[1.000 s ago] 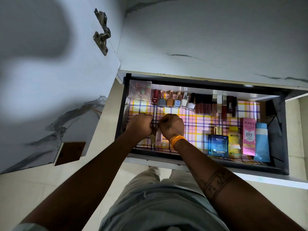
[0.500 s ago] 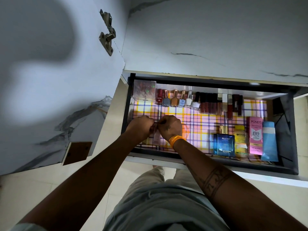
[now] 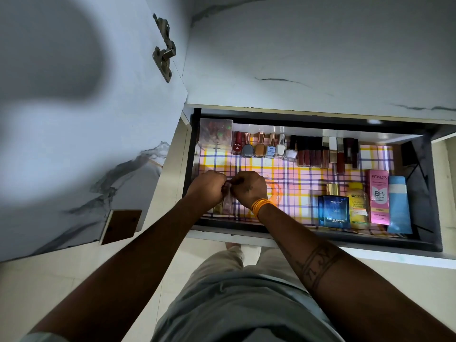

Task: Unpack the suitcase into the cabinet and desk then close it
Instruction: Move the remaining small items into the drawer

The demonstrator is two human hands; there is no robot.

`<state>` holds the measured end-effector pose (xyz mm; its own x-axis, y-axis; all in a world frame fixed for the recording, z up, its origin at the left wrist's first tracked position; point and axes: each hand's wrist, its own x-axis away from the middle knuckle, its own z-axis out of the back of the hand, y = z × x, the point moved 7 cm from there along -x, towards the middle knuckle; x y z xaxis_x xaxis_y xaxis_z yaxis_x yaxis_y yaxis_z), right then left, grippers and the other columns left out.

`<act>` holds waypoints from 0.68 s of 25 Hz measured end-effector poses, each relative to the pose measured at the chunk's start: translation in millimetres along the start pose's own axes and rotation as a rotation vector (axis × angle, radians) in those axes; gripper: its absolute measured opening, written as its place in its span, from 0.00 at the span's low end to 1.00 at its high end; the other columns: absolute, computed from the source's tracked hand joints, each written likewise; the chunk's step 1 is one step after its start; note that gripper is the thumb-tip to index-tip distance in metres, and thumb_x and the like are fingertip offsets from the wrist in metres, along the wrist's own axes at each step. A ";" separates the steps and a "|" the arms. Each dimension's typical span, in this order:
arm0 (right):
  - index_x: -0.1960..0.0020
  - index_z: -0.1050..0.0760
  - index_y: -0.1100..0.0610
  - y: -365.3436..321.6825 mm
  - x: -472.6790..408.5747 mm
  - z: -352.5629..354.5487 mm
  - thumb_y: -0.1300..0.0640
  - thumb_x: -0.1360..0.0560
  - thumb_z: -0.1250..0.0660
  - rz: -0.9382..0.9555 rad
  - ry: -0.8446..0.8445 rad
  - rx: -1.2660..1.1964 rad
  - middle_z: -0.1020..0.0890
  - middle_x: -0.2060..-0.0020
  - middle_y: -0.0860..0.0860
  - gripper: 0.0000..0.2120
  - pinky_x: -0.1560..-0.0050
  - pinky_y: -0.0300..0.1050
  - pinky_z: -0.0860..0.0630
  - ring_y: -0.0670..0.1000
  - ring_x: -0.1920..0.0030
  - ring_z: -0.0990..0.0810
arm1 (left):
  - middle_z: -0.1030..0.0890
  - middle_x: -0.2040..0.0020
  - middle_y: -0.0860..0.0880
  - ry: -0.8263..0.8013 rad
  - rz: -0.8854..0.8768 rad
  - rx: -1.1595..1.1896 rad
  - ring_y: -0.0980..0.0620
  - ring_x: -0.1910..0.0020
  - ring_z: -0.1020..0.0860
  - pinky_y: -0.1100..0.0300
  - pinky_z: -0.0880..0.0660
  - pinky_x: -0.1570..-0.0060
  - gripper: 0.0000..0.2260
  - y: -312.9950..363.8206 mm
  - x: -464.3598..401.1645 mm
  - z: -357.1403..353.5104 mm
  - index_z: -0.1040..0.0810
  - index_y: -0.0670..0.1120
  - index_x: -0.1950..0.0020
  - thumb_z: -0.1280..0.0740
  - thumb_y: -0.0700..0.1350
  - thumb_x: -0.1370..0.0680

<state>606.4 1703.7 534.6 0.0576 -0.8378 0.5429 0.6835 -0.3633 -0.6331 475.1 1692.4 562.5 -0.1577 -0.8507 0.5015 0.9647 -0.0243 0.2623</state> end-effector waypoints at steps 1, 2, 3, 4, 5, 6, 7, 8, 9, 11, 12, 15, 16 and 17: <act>0.50 0.13 0.54 -0.5 1.1 1.7 0.58 0.25 0.27 0.009 0.009 -0.012 0.13 0.50 0.52 0.05 0.51 0.41 0.24 0.54 0.48 0.16 | 0.17 0.50 0.45 0.019 -0.005 0.019 0.50 0.55 0.24 0.57 0.26 0.52 0.06 -0.4 2.2 2.6 0.19 0.45 0.44 0.31 0.44 0.19; 0.50 0.13 0.55 -1.4 3.5 5.5 0.60 0.25 0.27 0.020 0.024 -0.030 0.13 0.51 0.52 0.06 0.49 0.43 0.22 0.55 0.48 0.16 | 0.17 0.51 0.46 0.049 -0.014 0.051 0.50 0.55 0.22 0.58 0.25 0.53 0.06 -1.2 4.9 6.2 0.18 0.45 0.45 0.30 0.43 0.20; 0.50 0.13 0.55 -1.7 5.5 9.7 0.61 0.26 0.28 0.029 0.045 -0.057 0.13 0.52 0.52 0.07 0.48 0.45 0.20 0.55 0.49 0.16 | 0.16 0.51 0.47 0.088 -0.021 0.109 0.50 0.54 0.20 0.57 0.23 0.53 0.06 -3.6 6.6 8.7 0.18 0.45 0.45 0.28 0.42 0.22; 0.51 0.13 0.55 -2.7 8.0 15.5 0.60 0.26 0.28 0.032 0.061 -0.090 0.13 0.54 0.51 0.06 0.48 0.48 0.18 0.55 0.51 0.15 | 0.15 0.52 0.48 0.121 -0.017 0.188 0.49 0.53 0.18 0.55 0.20 0.52 0.07 -6.3 8.3 11.8 0.17 0.45 0.45 0.27 0.41 0.23; 0.53 0.14 0.54 -3.2 9.8 21.1 0.59 0.25 0.29 0.033 0.070 -0.130 0.13 0.57 0.50 0.05 0.49 0.52 0.17 0.55 0.53 0.15 | 0.15 0.52 0.49 0.149 -0.017 0.277 0.50 0.53 0.17 0.54 0.19 0.52 0.07 -8.9 9.4 14.3 0.16 0.46 0.45 0.26 0.41 0.23; 0.55 0.14 0.52 -4.7 12.3 27.4 0.58 0.25 0.29 0.039 0.073 -0.172 0.13 0.59 0.50 0.04 0.50 0.55 0.16 0.56 0.55 0.14 | 0.15 0.51 0.50 0.168 -0.014 0.371 0.52 0.52 0.17 0.55 0.19 0.51 0.08 -9.3 11.2 18.9 0.16 0.46 0.45 0.25 0.41 0.24; 0.56 0.15 0.52 -7.7 14.9 35.4 0.56 0.24 0.29 0.052 0.073 -0.216 0.13 0.60 0.51 0.04 0.51 0.57 0.15 0.56 0.56 0.14 | 0.14 0.50 0.51 0.187 -0.009 0.468 0.53 0.52 0.17 0.57 0.19 0.50 0.09 -8.9 12.2 24.5 0.15 0.46 0.44 0.25 0.42 0.24; 0.57 0.16 0.51 -13.4 19.0 44.6 0.56 0.23 0.29 0.063 0.064 -0.265 0.13 0.60 0.52 0.05 0.53 0.59 0.15 0.57 0.56 0.14 | 0.14 0.50 0.53 0.213 0.005 0.566 0.56 0.51 0.17 0.60 0.20 0.50 0.09 -7.7 13.6 32.2 0.15 0.47 0.44 0.24 0.43 0.23; 0.56 0.16 0.52 -20.9 23.7 54.8 0.55 0.22 0.29 0.073 0.052 -0.322 0.13 0.60 0.54 0.05 0.54 0.59 0.15 0.58 0.57 0.14 | 0.15 0.50 0.54 0.246 0.020 0.669 0.58 0.51 0.17 0.63 0.22 0.51 0.08 -5.9 15.8 41.1 0.15 0.48 0.44 0.24 0.45 0.22; 0.54 0.16 0.56 -38.8 37.4 76.1 0.54 0.20 0.29 0.104 0.015 -0.425 0.13 0.59 0.57 0.07 0.56 0.56 0.16 0.57 0.59 0.14 | 0.15 0.50 0.56 0.330 0.046 0.859 0.60 0.51 0.17 0.67 0.23 0.53 0.09 2.1 28.4 61.4 0.15 0.49 0.43 0.27 0.50 0.20; 0.52 0.17 0.58 -49.8 45.5 85.4 0.52 0.20 0.29 0.132 -0.008 -0.464 0.14 0.57 0.58 0.09 0.56 0.55 0.17 0.56 0.60 0.14 | 0.14 0.50 0.55 0.382 0.059 0.957 0.58 0.51 0.16 0.65 0.22 0.53 0.10 5.4 38.2 70.2 0.16 0.49 0.42 0.28 0.53 0.20; 0.51 0.17 0.61 -76.6 68.4 107.0 0.49 0.19 0.30 0.221 -0.043 -0.573 0.14 0.56 0.60 0.14 0.59 0.50 0.19 0.53 0.61 0.16 | 0.13 0.49 0.49 0.522 0.112 1.235 0.48 0.51 0.14 0.56 0.17 0.56 0.13 13.0 67.3 86.3 0.16 0.48 0.42 0.30 0.56 0.19; 0.51 0.17 0.61 -84.8 75.6 111.7 0.49 0.19 0.30 0.254 -0.064 -0.592 0.14 0.56 0.60 0.14 0.60 0.48 0.19 0.53 0.61 0.15 | 0.13 0.49 0.47 0.577 0.112 1.293 0.46 0.51 0.13 0.51 0.16 0.56 0.13 18.0 78.7 92.6 0.16 0.47 0.42 0.31 0.56 0.18; 0.50 0.17 0.61 -93.1 82.0 115.5 0.50 0.18 0.31 0.289 -0.092 -0.599 0.14 0.56 0.59 0.14 0.60 0.47 0.19 0.53 0.61 0.15 | 0.13 0.49 0.46 0.627 0.118 1.341 0.45 0.51 0.14 0.47 0.17 0.55 0.13 21.8 88.4 98.0 0.16 0.47 0.43 0.31 0.55 0.18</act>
<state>631.5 1715.9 701.7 0.2576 -0.9068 0.3338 0.1114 -0.3153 -0.9424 461.5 1668.1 693.3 0.3559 -0.9042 0.2363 0.0013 0.2533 0.9674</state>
